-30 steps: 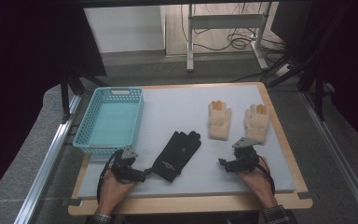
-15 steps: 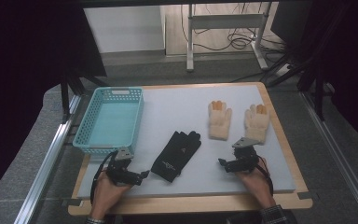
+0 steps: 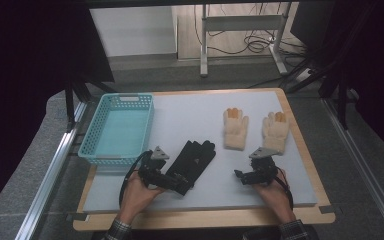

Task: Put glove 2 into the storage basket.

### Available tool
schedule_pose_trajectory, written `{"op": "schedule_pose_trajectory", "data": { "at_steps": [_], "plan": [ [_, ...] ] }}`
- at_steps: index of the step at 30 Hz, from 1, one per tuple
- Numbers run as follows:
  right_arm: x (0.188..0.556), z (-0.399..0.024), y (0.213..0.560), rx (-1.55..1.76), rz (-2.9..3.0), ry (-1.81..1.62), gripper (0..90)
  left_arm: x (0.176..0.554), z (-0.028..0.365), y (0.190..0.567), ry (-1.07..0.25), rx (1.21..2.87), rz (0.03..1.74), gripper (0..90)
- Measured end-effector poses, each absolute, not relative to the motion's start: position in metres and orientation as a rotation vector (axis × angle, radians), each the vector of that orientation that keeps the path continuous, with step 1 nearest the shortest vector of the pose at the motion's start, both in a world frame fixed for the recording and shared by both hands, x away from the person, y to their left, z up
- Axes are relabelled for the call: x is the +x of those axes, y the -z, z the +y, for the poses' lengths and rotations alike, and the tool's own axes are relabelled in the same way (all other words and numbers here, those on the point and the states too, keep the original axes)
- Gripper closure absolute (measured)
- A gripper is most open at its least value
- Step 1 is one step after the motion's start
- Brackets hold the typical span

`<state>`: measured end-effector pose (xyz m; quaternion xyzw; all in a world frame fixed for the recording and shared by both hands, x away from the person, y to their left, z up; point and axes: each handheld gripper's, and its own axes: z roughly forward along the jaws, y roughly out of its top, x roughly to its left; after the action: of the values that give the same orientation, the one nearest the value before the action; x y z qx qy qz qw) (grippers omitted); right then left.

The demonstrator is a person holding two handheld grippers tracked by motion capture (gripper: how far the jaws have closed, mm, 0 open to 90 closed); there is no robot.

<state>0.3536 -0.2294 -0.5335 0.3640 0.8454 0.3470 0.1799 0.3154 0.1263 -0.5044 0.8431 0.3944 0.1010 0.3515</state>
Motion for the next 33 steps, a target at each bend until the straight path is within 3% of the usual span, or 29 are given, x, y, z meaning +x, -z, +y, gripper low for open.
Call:
{"op": "schedule_pose_trajectory", "data": {
  "at_steps": [14, 18, 24, 27, 31, 32, 33],
  "plan": [
    [0.354, -0.230, 0.534, 1.028, 2.389, -0.981, 10.7, 0.344, 0.068, 0.519, -0.276, 2.318, 1.049, 0.0],
    [0.354, -0.230, 0.534, 1.028, 2.390, -0.980, 10.7, 0.347, 0.065, 0.526, -0.349, 2.370, 1.090, 0.0],
    [0.354, -0.230, 0.534, 1.028, 2.390, -0.980, 10.7, 0.349, 0.071, 0.530, -0.240, 2.337, 1.102, 0.9],
    [0.354, -0.230, 0.534, 1.028, 2.390, -0.980, 10.7, 0.342, 0.064, 0.529, -0.288, 2.376, 1.060, 2.0],
    [0.353, -0.229, 0.534, 1.029, 2.389, -0.979, 10.7, 0.340, 0.066, 0.526, -0.296, 2.367, 1.065, 9.6],
    [0.354, -0.229, 0.534, 1.028, 2.389, -0.980, 10.7, 0.340, 0.069, 0.522, -0.319, 2.365, 1.072, 24.1],
    [0.354, -0.229, 0.534, 1.028, 2.389, -0.980, 10.7, 0.340, 0.069, 0.522, -0.319, 2.365, 1.072, 32.2]
  ]
}}
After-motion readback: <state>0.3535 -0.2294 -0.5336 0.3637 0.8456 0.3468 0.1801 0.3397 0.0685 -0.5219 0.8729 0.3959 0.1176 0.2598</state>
